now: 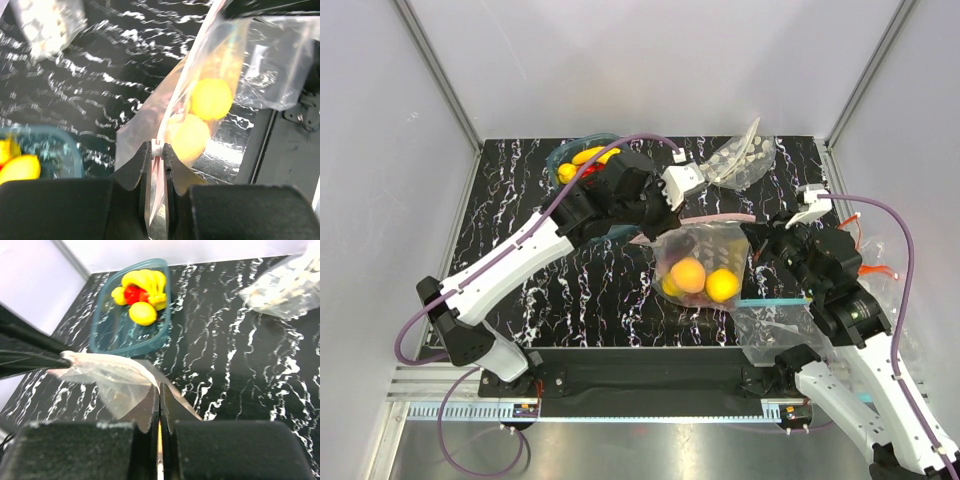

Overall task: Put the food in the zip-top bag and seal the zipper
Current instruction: Zip the zipper food storage bag at the center of the board, then place the zipper food storage bag at the center of the board, then reset both arms

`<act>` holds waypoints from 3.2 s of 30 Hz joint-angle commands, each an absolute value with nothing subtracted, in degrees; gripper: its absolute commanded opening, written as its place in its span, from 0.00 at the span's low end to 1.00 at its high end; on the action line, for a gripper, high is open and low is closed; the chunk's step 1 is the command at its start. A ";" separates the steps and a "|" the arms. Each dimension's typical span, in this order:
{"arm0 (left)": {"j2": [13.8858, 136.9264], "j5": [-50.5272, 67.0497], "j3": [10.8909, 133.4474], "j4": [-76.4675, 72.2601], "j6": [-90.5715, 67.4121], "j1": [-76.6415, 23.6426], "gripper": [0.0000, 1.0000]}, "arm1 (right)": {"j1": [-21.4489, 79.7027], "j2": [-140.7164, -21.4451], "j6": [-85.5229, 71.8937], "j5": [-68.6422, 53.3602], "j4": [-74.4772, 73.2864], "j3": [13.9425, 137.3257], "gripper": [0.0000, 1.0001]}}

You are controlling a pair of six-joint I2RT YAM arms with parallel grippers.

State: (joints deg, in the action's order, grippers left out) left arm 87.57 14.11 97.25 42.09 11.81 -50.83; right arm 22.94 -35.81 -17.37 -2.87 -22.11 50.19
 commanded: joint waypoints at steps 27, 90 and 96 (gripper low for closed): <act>70.32 -13.71 84.47 52.55 -10.72 -41.50 0.00 | 22.50 -61.34 -16.43 9.94 -15.39 67.84 0.00; 13.54 2.55 40.43 33.93 -13.45 -23.55 0.99 | 22.50 -20.74 -26.01 4.48 -36.21 46.49 0.97; 12.39 0.26 40.08 34.45 -13.71 -23.56 0.99 | 22.50 -21.09 -26.02 4.48 -36.65 46.76 0.97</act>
State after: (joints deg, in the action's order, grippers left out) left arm 12.73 1.93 40.56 37.52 -13.78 -23.40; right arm 22.39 -21.21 -25.56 3.64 -36.45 46.28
